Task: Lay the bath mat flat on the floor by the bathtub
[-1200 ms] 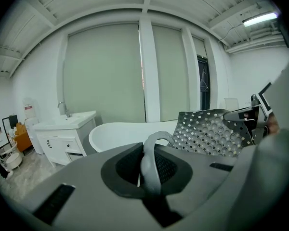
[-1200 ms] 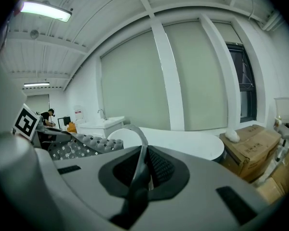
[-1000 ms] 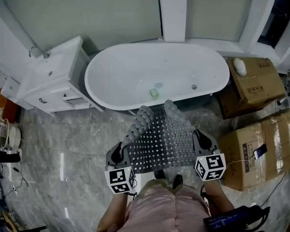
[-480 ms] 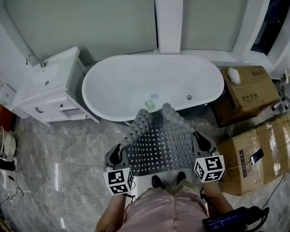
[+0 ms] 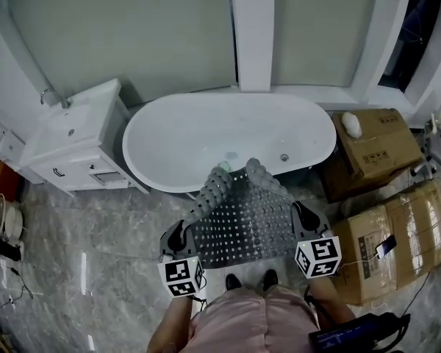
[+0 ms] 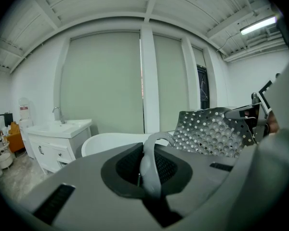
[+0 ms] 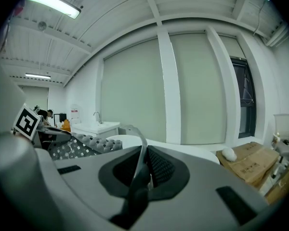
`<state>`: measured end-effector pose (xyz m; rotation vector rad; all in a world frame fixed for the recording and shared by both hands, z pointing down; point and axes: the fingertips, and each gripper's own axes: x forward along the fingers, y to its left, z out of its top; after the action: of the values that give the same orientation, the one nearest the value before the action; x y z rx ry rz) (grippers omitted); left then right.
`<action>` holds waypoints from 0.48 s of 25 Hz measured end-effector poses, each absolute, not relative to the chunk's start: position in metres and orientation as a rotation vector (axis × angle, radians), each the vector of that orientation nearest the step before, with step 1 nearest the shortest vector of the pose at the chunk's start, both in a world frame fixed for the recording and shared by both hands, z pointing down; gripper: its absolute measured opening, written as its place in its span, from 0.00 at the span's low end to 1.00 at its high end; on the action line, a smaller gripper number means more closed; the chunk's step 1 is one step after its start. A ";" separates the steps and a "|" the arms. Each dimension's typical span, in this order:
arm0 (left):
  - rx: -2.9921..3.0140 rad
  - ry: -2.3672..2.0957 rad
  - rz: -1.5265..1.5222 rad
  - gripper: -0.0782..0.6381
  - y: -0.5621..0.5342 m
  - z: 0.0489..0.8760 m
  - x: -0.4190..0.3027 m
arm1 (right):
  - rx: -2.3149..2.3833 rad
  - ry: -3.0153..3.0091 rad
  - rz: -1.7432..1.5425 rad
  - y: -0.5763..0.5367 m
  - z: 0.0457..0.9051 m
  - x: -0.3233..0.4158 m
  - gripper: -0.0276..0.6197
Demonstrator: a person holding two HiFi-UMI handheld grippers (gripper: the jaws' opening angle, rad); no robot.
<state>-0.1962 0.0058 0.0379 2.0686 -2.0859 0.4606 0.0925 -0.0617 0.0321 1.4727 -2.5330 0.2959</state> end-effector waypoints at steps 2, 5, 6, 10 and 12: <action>2.054 -2.079 0.466 0.16 0.008 0.041 -0.195 | 1.469 -2.527 0.303 -0.062 0.034 0.095 0.09; 2.042 -2.066 0.481 0.16 0.009 0.046 -0.195 | 1.466 -2.514 0.322 -0.062 0.039 0.097 0.09; 2.040 -2.063 0.483 0.16 0.010 0.048 -0.197 | 1.465 -2.509 0.327 -0.061 0.042 0.096 0.09; 2.028 -2.039 0.497 0.16 0.024 0.065 -0.211 | 1.461 -2.484 0.351 -0.045 0.056 0.084 0.09; 2.018 -2.023 0.512 0.16 0.029 0.073 -0.208 | 1.455 -2.470 0.371 -0.040 0.065 0.087 0.09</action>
<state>-0.2080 0.0293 0.0734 2.0178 -2.0228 0.5122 0.0868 -0.0400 0.0653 1.4552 -2.4704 0.3709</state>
